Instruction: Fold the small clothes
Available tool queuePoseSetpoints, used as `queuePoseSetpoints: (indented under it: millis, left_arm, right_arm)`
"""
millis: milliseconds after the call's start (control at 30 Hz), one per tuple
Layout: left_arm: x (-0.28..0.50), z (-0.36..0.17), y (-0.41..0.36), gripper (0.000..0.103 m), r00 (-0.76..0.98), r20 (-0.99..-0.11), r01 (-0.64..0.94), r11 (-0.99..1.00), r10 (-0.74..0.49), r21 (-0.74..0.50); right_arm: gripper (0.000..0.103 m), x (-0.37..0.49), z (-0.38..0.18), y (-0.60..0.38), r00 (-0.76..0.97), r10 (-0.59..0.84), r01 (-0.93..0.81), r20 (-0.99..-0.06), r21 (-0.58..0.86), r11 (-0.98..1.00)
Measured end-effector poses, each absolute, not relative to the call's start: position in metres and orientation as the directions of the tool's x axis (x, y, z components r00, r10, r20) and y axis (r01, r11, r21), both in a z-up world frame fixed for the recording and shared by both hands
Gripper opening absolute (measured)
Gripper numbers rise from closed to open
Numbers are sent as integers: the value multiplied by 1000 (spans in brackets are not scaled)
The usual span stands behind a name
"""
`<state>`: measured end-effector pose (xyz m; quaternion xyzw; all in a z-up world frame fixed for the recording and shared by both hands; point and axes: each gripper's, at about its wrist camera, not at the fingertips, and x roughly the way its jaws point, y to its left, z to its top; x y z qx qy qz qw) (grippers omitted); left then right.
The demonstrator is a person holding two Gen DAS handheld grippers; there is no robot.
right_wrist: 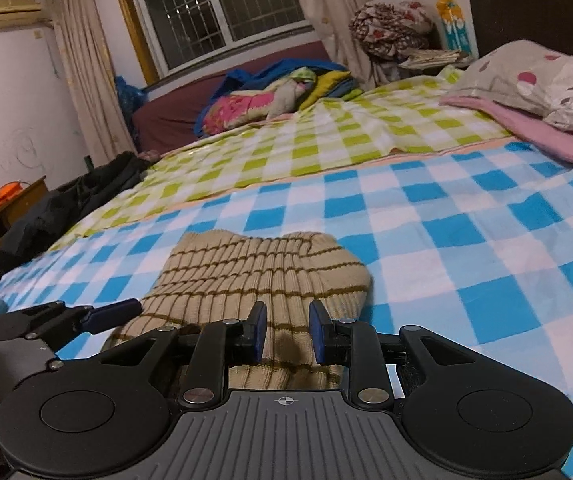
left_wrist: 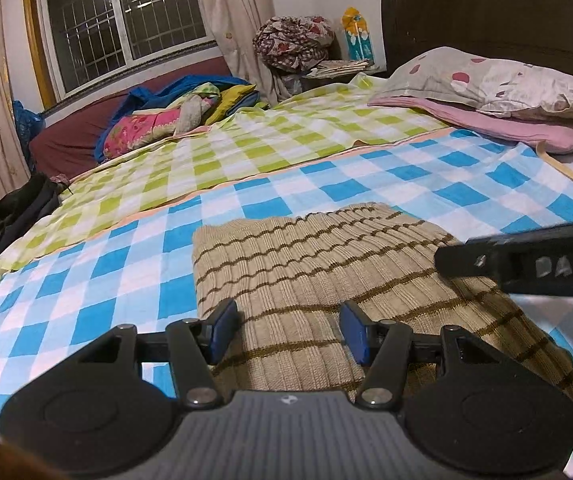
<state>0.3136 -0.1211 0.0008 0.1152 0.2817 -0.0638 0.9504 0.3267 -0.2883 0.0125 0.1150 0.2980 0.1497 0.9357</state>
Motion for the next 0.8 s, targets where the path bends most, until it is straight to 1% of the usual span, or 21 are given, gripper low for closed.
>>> queuePoseSetpoints:
  millis: [200,267,333,500,633,667,733,800]
  left_arm:
    - [314,1,-121,61,833,-550,186,965,-55,185]
    - [314,1,-121,61,832,-551,187,965,-54,187]
    - [314,1,-121,61,831,-554,189,964,-54,189]
    - [316,2,-122,61,824,-565,190,964,-53,187]
    - [318,4,-122,61,814,-578,194,963,-53,185]
    - [319,5,-122,61,812,-581,195,963,-52,186]
    - [319,5,-121,61,810,-584,195,963,-51,186]
    - [319,5,-120,61,809,-586,194,964,-51,183]
  right_arm:
    - [24,336,-5,-288,752,363,-209,-551,322,923]
    - [21,336,-6,-287,752,352,-207,-557,308,929]
    - [14,337,-8,-287,752,336,-197,-568,293,936]
    - [14,339,-13,-291,750,323,-179,-578,293,939]
    - [14,341,-17,-291,757,264,-148,-598,236,960]
    - [14,341,-19,-293,754,266,-145,-600,243,959]
    - [14,340,-15,-294,755,271,-138,-597,259,956]
    - [13,337,-10,-289,766,258,-151,-589,225,963]
